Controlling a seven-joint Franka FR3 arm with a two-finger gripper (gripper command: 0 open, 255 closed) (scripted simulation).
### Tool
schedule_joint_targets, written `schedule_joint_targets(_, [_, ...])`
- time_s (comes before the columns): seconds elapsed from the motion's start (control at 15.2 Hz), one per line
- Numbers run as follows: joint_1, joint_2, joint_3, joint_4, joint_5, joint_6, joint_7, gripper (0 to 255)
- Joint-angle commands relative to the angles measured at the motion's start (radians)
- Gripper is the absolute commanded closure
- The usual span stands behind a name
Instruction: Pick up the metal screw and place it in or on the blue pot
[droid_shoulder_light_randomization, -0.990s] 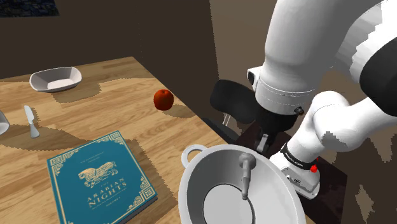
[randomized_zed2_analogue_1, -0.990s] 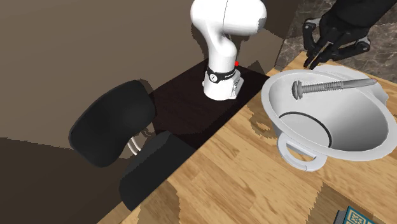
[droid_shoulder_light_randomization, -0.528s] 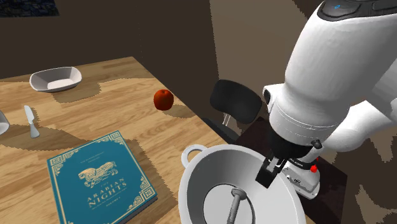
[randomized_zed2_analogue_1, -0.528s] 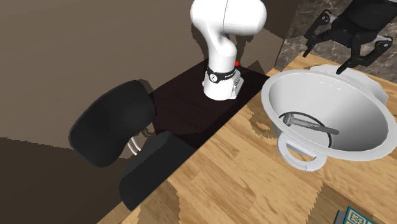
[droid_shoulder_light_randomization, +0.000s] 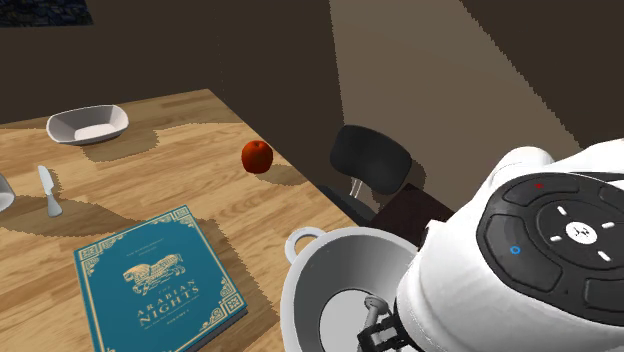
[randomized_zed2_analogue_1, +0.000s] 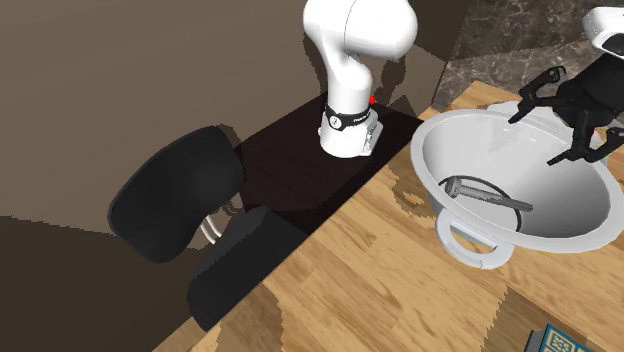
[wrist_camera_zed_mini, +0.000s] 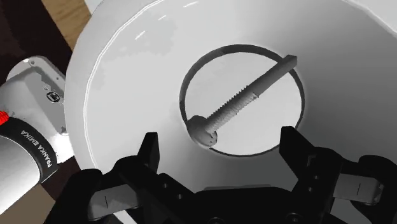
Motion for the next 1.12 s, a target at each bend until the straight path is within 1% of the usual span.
schedule_joint_targets(0.0, [-0.108,0.000,0.119,0.050,0.015,0.014,0.148,0])
schedule_joint_targets(0.07, [-0.169,-0.006,0.182,0.076,0.025,0.020,0.213,0])
schedule_joint_targets(0.13, [-0.189,-0.013,0.201,0.085,0.031,0.019,0.230,0])
schedule_joint_targets(0.59, [-0.194,-0.025,0.258,0.007,0.080,0.103,0.208,0])
schedule_joint_targets(1.06, [-0.194,-0.025,0.258,0.007,0.080,0.103,0.208,0])
